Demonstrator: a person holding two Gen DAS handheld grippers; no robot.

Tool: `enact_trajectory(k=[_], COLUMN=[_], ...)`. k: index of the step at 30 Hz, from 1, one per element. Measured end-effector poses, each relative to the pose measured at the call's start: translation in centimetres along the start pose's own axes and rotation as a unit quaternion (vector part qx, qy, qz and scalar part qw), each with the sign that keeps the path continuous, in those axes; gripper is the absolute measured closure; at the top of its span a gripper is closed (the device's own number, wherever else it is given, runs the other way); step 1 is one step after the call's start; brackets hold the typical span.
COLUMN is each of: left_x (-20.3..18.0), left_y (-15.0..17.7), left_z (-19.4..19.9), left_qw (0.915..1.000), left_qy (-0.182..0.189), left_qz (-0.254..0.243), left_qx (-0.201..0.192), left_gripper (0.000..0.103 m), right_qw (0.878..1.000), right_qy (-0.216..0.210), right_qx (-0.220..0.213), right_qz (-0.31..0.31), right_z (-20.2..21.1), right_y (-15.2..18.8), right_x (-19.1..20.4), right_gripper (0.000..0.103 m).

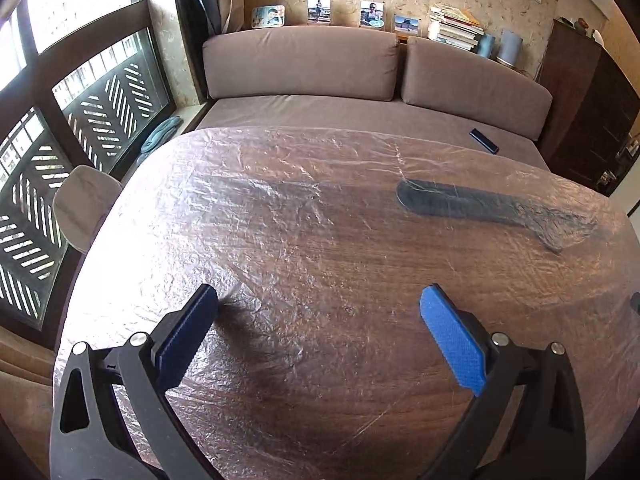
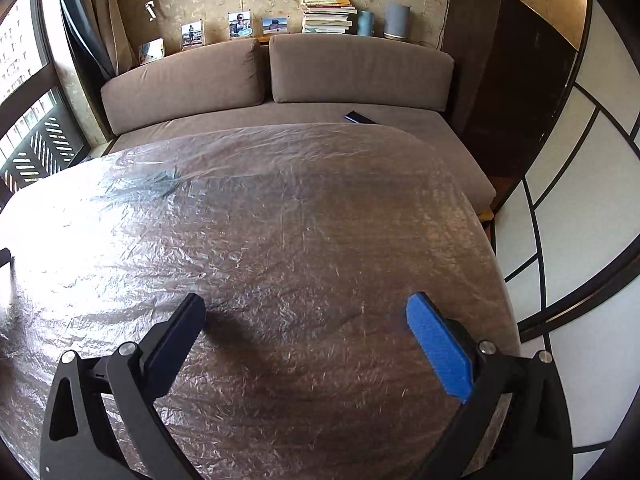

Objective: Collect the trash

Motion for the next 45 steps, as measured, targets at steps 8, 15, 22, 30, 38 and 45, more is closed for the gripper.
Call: enact_trajectory(k=[8,15,22,30,38,45], left_x=[-0.09,-0.07,-0.08,-0.09,-0.11,-0.11], left_y=[0.05,0.07,0.07,0.05,0.04,0.03], left_z=[0.12,0.10,0.11,0.11,0.13,0.14], left_qw=[1.0000,1.0000,1.0000,1.0000,1.0000,1.0000], left_qy=[0.002,0.002,0.002,0.002,0.002,0.002], left_qz=[-0.001,0.000,-0.001,-0.001,-0.001,0.000], left_qx=[0.000,0.000,0.000,0.001,0.001,0.001], left_gripper=[0.001,0.001,0.001,0.001,0.001,0.001], right_qw=[1.000,1.000,1.000,1.000,1.000,1.000], right_qy=[0.005,0.005,0.005,0.005,0.005,0.005], right_qx=[0.001,0.001,0.001,0.001,0.001,0.001], right_qz=[-0.001,-0.002,-0.002,-0.002,-0.002,-0.002], right_z=[0.18,0.19,0.19,0.18,0.17,0.20], right_y=[0.36,0.35,0.35,0.36,0.30,0.31], right_x=[0.39,0.40,0.40,0.38,0.33,0.35], right_gripper=[0.004,0.004,0.004,0.004,0.004,0.004])
Point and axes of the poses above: each gripper's, at about its wrist camera, not at the fingertips, and z roughly against the way its jaws point, x to its left, y to its underside, the point moved 9 cm from there along -z, roughly the way its jaws point, and after that the axes turned 13 degrees about x, right-handed, at the moved point
